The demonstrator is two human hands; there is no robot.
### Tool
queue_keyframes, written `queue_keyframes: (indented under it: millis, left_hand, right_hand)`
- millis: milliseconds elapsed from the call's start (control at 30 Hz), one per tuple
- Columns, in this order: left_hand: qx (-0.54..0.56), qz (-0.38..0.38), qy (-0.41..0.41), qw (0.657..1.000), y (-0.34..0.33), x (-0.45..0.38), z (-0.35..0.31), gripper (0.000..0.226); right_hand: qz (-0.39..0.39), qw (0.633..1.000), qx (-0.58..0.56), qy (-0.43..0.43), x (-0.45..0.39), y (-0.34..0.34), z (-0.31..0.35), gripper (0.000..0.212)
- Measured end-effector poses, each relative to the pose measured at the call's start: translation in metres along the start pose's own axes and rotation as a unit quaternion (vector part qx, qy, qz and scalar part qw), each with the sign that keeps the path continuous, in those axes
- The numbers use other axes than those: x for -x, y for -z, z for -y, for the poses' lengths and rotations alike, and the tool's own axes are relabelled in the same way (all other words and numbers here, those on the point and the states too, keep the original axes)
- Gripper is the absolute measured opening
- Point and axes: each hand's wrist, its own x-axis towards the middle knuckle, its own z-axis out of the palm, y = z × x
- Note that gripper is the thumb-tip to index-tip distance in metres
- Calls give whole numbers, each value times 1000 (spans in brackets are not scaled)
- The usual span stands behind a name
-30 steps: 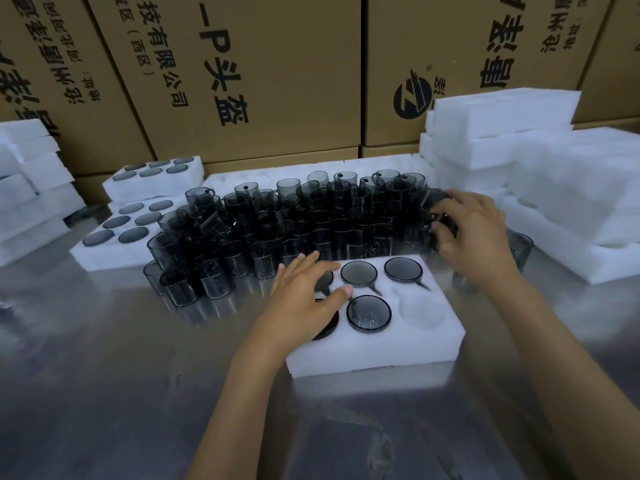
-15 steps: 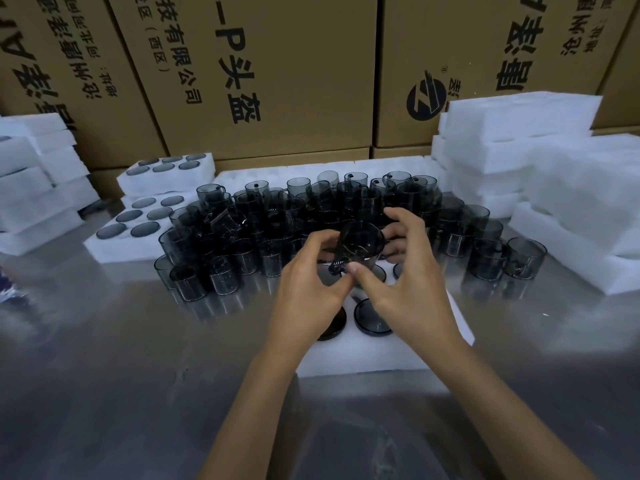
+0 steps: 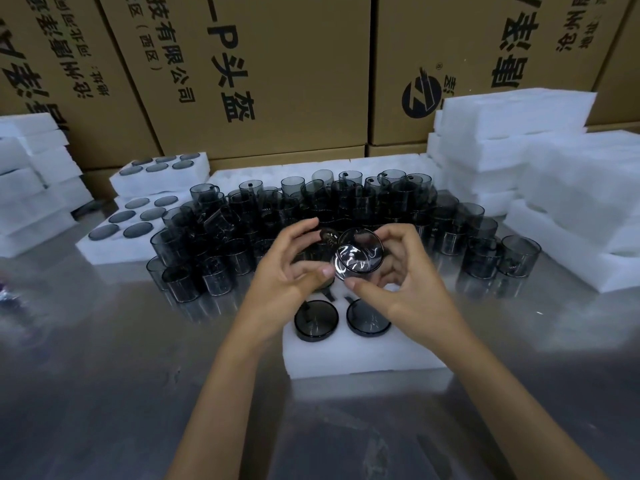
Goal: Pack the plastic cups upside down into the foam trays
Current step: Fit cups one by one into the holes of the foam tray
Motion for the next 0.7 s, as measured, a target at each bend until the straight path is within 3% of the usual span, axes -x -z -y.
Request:
queue_keyframes:
  millis: [200,467,567,700]
  left_hand:
    - [14,-3,-31,999,-13,1,-2,35]
    - [12,5,-72,997,-17,2,-5,34]
    - [-8,-4,-61,998,-18,2,-4,33]
    - [-68,-20,-48,996,-20,2,2,32]
  right_hand:
    - [-67,995,64,45,1,-3,-3,63]
    - [-83,987,115,72,1,-2,-1,64]
    - [-55,991,119,27,-3,15,8,57]
    - [26,995,26,-97,-7,63,10,53]
